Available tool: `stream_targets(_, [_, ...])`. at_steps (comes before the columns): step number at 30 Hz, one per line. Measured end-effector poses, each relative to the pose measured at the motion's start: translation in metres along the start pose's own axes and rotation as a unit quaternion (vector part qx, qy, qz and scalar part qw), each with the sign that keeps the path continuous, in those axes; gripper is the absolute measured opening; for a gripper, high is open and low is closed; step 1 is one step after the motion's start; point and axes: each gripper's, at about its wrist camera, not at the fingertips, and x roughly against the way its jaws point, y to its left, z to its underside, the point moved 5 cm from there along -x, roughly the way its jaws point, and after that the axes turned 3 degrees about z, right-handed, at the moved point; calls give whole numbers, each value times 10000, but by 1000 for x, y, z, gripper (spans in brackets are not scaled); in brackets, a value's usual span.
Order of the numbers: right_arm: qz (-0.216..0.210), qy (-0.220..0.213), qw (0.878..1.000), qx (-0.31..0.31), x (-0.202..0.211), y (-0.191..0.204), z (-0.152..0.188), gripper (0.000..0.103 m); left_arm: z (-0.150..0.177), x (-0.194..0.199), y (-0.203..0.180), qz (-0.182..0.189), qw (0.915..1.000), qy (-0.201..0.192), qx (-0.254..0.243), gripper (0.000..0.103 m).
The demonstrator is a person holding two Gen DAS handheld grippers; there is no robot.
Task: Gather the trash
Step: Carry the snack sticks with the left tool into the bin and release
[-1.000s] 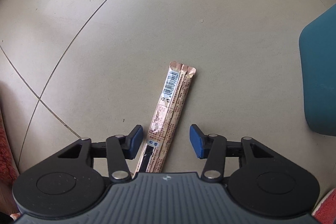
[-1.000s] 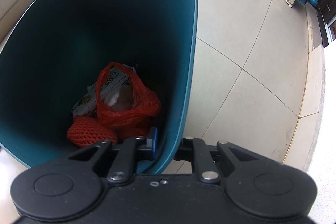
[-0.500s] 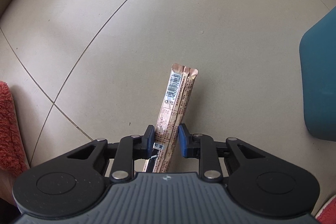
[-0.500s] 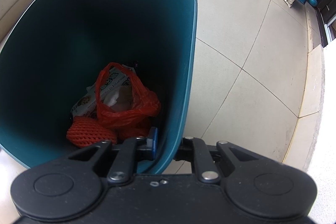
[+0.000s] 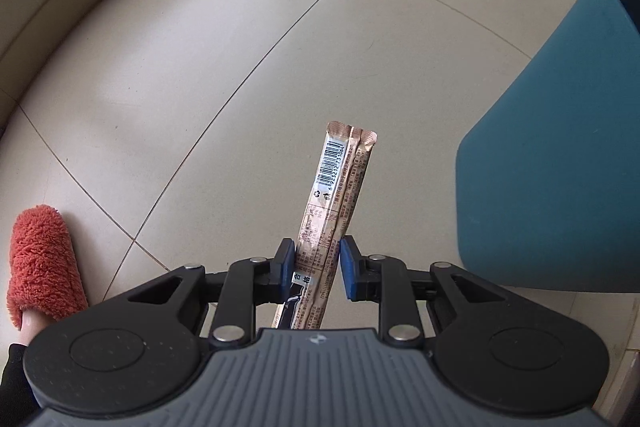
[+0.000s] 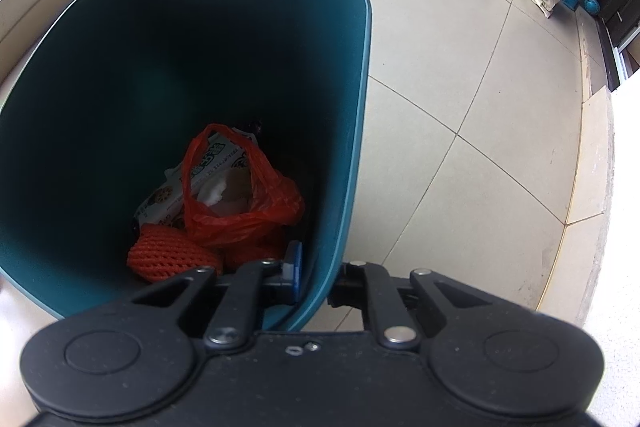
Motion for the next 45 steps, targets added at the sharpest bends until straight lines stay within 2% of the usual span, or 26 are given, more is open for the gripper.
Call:
stream_targets(8, [-11, -15, 10000, -10, 1, -1, 0, 11, -15, 86, -38, 304, 9979, -501, -287, 23])
stream_targets(14, [9, -44, 10000, -21, 1, -2, -1, 11, -40, 140, -74, 631, 9926, -915, -498, 23])
stream_targets(17, [5, -54, 10000, -30, 2, -2, -1, 10, -47, 153, -105, 811, 9881, -1069, -753, 23])
stream_targets(21, [-29, -52, 10000, -56, 3, -3, -1, 10, -51, 158, -152, 1108, 9825, -1072, -1042, 23])
stream_targets(26, [-76, -41, 9999, -108, 6, -4, -2, 10, -53, 129, -207, 1120, 9796, -856, -1431, 23])
stream_targets(30, [-131, -55, 9998, -142, 9, -9, -3, 10, -53, 95, -229, 891, 9815, -540, -1604, 23])
stream_targets(38, [-170, -152, 9997, -128, 16, -10, -3, 10, -49, 18, -242, 423, 9865, 178, -1574, 23])
stream_targets(45, [-213, -173, 9996, -110, 18, -9, 1, 10, -45, -24, -244, 178, 9855, 689, -1537, 24])
